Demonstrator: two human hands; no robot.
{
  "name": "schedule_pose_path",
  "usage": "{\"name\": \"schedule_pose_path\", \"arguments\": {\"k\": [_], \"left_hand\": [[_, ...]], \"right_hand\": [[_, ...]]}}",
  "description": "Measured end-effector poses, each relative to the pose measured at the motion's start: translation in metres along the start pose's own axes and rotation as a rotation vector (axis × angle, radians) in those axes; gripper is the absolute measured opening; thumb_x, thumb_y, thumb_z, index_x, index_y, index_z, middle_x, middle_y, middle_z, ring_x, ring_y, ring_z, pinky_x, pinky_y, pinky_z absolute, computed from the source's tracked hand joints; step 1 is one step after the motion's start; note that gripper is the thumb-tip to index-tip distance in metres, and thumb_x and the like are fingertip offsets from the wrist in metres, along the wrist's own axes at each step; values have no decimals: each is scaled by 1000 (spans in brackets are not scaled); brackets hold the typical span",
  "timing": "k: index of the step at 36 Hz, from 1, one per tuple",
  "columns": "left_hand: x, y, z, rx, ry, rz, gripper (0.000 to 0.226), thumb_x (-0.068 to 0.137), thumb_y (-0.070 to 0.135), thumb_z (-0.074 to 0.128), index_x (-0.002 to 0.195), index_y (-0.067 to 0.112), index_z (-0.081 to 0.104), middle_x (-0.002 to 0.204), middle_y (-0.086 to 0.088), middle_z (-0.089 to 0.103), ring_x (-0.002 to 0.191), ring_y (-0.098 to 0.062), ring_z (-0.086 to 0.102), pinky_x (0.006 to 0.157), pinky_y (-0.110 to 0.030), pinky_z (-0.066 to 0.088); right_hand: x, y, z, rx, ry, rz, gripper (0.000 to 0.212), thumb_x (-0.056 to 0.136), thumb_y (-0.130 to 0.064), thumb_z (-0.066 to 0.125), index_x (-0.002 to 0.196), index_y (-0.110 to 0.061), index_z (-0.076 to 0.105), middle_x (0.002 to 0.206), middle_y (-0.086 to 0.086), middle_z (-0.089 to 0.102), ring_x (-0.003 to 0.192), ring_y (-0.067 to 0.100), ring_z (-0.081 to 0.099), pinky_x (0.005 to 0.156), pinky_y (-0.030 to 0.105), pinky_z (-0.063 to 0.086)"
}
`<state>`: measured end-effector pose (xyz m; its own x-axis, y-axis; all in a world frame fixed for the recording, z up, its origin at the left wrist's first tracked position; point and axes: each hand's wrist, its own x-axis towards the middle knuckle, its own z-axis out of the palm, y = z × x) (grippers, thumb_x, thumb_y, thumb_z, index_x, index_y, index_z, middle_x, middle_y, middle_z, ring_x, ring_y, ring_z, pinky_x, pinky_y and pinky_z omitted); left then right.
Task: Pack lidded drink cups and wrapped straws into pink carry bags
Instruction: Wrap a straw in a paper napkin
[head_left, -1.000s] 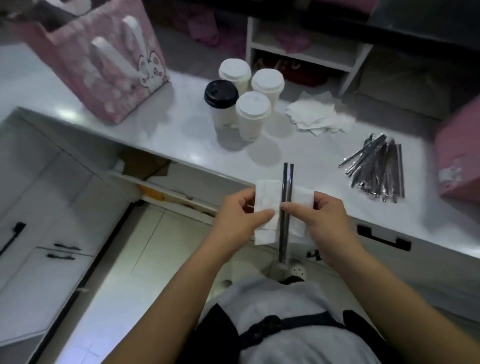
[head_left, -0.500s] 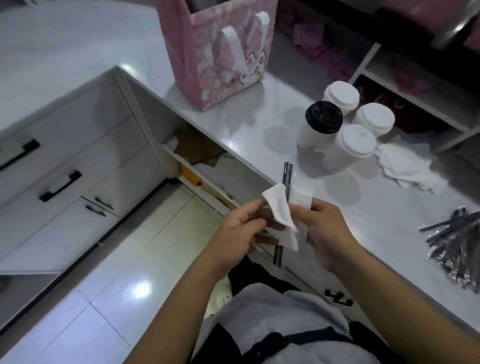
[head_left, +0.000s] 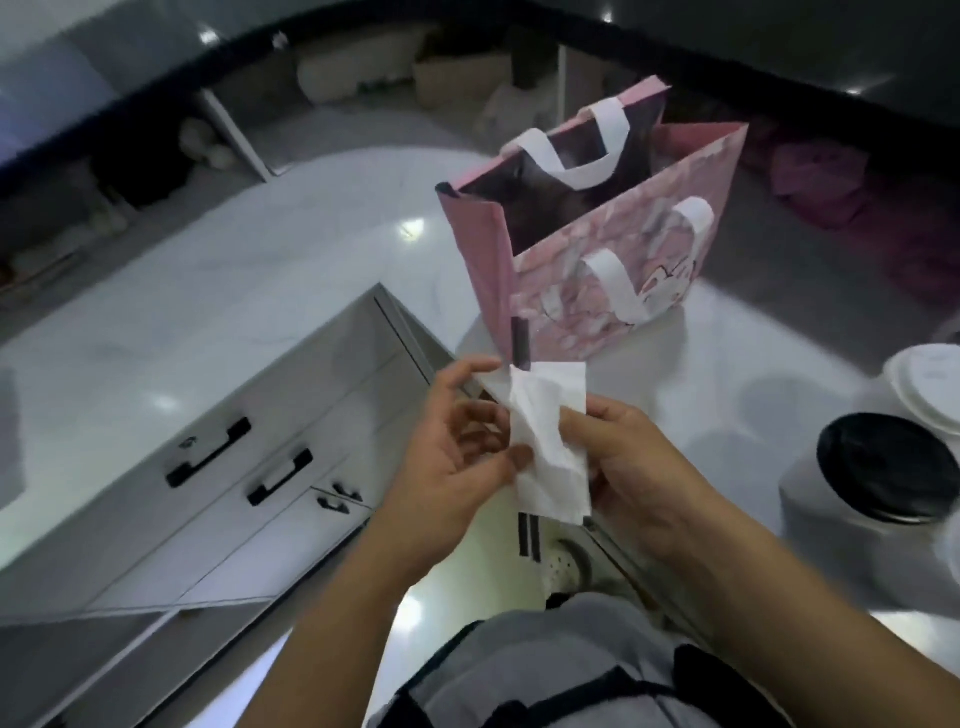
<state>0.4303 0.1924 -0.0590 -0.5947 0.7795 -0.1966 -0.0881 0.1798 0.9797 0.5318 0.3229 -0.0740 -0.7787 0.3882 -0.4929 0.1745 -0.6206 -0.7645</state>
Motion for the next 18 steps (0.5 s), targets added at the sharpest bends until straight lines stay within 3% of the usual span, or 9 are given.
{"name": "schedule_pose_path", "arguments": {"k": [2,4,9,13,15,18], "left_hand": [[13,7,-2,-19,32,-10,71,85,-7,69,129,45,50,110,-19,64,100,-34,67,85,-40,58],[24,14,-3,-5,48,3,71,86,-6,68,132,44,47,105,-11,70,99,-29,69,85,-40,58],[52,32,-2,36,-11,85,69,83,7,74,129,51,46,101,-8,72,92,-29,71,81,-47,60],[84,56,-7,94,-135,162,71,78,10,80,120,58,50,96,-2,70,90,-26,70,77,-34,59],[104,71,-17,140,-209,214,62,76,16,81,123,47,56,95,2,69,93,-24,69,80,-35,59],[141,97,-39,250,-168,393,42,79,22,76,118,31,65,98,5,68,98,-21,67,85,-33,57]], "right_hand": [[6,-15,-1,12,-23,-25,44,82,-42,66,107,-7,73,98,12,75,85,25,71,75,38,59],[8,-28,-2,-12,-59,-94,46,89,-46,61,112,-8,72,105,15,74,94,28,72,80,42,60],[8,-54,2,-194,-8,-296,28,76,-15,74,104,-16,76,100,5,77,92,22,73,78,32,60],[17,-84,4,-255,104,-450,21,67,-20,74,87,-26,79,91,-5,78,86,14,73,70,21,58],[22,-101,2,-277,126,-547,21,64,-19,73,81,-30,81,87,-8,78,80,10,73,66,17,56],[25,-132,-2,-352,211,-749,24,62,-10,74,78,-28,81,76,-12,76,67,2,70,61,13,53]]}}
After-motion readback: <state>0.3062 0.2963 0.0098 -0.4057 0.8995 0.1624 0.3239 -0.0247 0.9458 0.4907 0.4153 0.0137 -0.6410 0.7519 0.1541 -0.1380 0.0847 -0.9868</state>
